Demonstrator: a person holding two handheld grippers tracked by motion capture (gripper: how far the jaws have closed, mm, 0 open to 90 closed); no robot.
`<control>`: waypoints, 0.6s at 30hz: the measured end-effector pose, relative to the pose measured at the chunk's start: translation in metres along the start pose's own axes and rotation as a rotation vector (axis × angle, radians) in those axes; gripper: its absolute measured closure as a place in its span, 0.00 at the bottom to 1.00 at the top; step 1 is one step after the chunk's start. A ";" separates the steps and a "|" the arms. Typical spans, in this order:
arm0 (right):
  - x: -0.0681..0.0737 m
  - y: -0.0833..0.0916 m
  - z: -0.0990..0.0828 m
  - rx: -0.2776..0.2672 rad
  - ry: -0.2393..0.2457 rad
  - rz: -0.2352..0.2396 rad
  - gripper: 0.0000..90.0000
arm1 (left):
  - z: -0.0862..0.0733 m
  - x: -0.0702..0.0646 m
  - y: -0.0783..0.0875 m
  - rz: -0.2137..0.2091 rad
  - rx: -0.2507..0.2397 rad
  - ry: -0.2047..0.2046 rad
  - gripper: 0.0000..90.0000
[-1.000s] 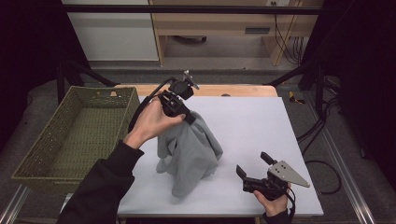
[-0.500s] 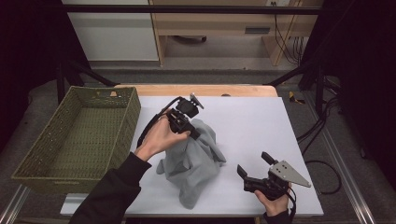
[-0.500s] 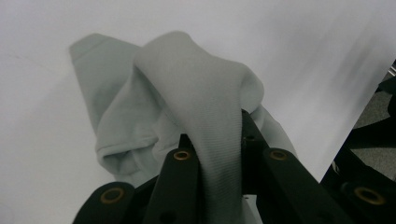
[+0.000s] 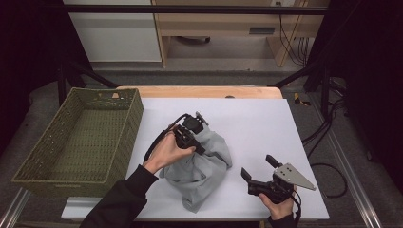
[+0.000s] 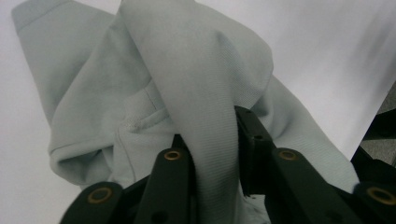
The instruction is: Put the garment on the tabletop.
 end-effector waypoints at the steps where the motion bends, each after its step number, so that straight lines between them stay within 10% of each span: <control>1: -0.002 0.001 -0.001 0.015 0.026 -0.002 0.01 | 0.000 0.000 0.000 0.002 -0.004 -0.001 0.76; 8: -0.002 0.000 -0.001 0.017 0.026 -0.001 0.01 | 0.004 -0.004 0.015 0.032 -0.134 -0.039 0.28; 18: -0.004 0.001 0.000 0.011 0.020 0.004 0.01 | 0.000 -0.009 0.042 0.056 -0.348 -0.061 0.11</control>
Point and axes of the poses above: each handheld gripper's, and its own axes: y roughly backward along the jaws, z roughly out of its top, x roughly to its left, the point moved 1 cm from there along -y, roughly forward along the jaws, and after that the axes turned 11 degrees about -x, right-handed, at the moved point
